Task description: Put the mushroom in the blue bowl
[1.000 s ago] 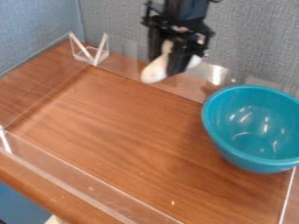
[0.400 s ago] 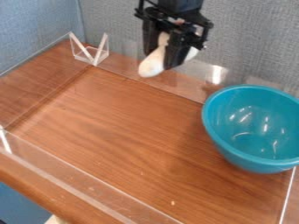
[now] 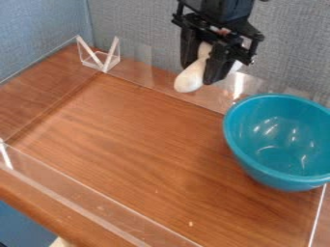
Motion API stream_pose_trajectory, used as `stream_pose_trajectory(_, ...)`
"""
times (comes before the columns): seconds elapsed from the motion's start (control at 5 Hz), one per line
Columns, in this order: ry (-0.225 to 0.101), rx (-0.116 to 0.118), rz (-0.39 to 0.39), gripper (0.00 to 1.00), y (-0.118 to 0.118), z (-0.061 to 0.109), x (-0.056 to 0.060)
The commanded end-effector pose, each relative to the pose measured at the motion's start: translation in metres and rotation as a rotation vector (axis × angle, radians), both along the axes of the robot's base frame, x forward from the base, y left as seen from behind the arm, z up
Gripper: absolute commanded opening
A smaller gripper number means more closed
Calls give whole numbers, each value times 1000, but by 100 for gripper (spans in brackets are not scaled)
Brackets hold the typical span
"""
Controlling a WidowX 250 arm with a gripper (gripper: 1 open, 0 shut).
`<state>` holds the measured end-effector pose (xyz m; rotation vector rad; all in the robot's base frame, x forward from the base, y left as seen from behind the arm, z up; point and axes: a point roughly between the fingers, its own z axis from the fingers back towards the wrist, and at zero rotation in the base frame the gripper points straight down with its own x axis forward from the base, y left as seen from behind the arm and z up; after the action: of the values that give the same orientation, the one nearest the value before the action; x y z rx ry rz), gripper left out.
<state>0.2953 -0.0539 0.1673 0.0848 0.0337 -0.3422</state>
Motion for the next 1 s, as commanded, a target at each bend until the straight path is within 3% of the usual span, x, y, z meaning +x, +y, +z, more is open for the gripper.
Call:
stream_pose_trajectory(0.0,-86,-6,-10,0,-19,21,4)
stream_pose_trajectory(0.2,-99,-8,-79,0,-49,19,13)
stream_pose_trajectory(0.4,-105,-40,-177,0,-85,18,16)
stream_pose_trajectory(0.6,-112,-64,-221,0,-108,10,14)
stream_pose_trajectory(0.8,-123,-81,-235,0,-109,4,16)
